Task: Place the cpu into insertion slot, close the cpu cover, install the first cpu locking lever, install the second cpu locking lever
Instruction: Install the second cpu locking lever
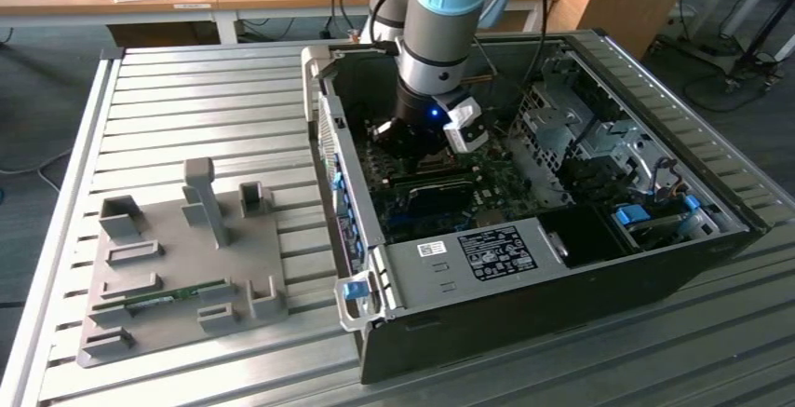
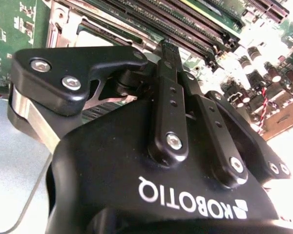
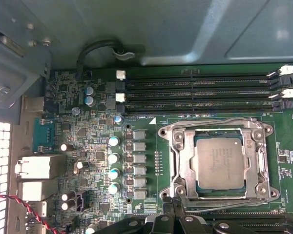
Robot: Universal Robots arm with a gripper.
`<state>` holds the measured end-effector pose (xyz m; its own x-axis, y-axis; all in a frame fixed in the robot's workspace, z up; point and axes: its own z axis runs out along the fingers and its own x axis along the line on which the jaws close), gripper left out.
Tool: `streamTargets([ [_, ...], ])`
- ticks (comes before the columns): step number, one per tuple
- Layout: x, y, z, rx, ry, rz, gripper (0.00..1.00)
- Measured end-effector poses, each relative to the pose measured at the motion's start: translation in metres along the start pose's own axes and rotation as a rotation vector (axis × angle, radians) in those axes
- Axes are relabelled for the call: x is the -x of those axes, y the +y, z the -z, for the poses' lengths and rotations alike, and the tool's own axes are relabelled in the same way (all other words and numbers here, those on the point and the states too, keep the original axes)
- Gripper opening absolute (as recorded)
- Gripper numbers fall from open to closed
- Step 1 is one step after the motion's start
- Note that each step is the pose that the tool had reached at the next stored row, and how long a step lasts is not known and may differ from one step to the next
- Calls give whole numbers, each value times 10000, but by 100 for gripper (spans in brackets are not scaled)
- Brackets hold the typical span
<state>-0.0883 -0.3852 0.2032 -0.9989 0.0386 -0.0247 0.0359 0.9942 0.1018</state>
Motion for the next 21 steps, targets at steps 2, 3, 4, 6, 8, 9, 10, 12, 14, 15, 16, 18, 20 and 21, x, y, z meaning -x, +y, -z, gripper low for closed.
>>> streamTargets([
  [2,-3,-1,-11,2,0,-1,11],
  [3,-4,-2,-14,7,1,-1,11],
  [4,-5,-2,-15,10,1,-1,11],
  [6,-4,-1,-15,13,1,-1,11],
  [8,-4,-1,-16,15,0,-2,11],
  [9,-4,-1,-16,23,1,-2,11],
  [10,-5,-2,-16,55,3,-2,11],
  [12,-5,-1,-16,93,2,-4,11],
  [14,-4,-1,-16,97,3,-4,11],
  [15,-4,-1,-18,98,3,-4,11],
  [16,-5,-2,-22,99,2,-4,11],
  [18,-6,-4,-35,93,5,-3,11],
  [20,-8,-6,-43,88,7,-4,11],
  [21,-8,-6,-45,90,6,-4,11],
])
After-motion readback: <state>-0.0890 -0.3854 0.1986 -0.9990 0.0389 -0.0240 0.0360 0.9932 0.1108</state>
